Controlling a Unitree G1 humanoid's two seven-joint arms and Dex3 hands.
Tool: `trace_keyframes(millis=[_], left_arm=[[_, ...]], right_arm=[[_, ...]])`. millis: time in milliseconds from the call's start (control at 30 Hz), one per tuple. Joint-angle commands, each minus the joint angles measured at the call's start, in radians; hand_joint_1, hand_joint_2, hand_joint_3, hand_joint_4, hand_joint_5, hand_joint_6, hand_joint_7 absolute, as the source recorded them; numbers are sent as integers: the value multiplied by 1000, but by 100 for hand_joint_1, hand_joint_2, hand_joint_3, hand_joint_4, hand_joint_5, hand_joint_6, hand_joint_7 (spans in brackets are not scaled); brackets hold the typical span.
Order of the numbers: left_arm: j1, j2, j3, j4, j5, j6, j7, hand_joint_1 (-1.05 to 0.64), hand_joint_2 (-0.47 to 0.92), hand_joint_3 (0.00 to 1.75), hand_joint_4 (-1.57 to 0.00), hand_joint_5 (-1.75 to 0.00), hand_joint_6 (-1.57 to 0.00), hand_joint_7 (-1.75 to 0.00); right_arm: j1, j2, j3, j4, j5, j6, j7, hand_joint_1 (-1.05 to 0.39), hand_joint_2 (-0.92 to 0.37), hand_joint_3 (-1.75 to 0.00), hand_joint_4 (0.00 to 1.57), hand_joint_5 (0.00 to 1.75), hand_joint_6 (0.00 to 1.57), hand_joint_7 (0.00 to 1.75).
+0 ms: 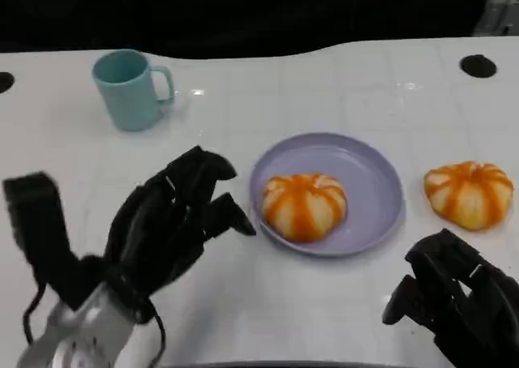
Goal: Grasp the bread from the table and place it into the plate.
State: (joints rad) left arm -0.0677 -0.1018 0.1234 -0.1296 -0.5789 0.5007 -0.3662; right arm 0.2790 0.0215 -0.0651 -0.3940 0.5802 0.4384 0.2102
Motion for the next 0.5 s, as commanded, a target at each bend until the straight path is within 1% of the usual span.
trace_keyframes(millis=[33,167,333,500], left_arm=[[77,-9,1,-72,-39,43,58,-59,92,50,-73,-175,-52,-165],[165,-14,3,-119,-66,53,69,-56,92,52,-72,-175,-46,-173],[184,-2,0,-108,-74,27,48,-56,92,50,-74,-175,-46,-175],[227,11,-8,-108,-37,-25,54,-58,92,43,-76,-175,-47,-175]], right_arm=[[-1,-10,-4,-20,5,9,-11,-50,-92,-29,59,175,45,157],[-1,-11,-3,-23,3,11,-10,-52,-91,-28,59,175,44,157],[0,-14,-3,-25,2,10,-6,-51,-92,-28,58,175,44,156],[3,-21,-12,-29,9,12,-3,-51,-92,-28,57,175,42,156]])
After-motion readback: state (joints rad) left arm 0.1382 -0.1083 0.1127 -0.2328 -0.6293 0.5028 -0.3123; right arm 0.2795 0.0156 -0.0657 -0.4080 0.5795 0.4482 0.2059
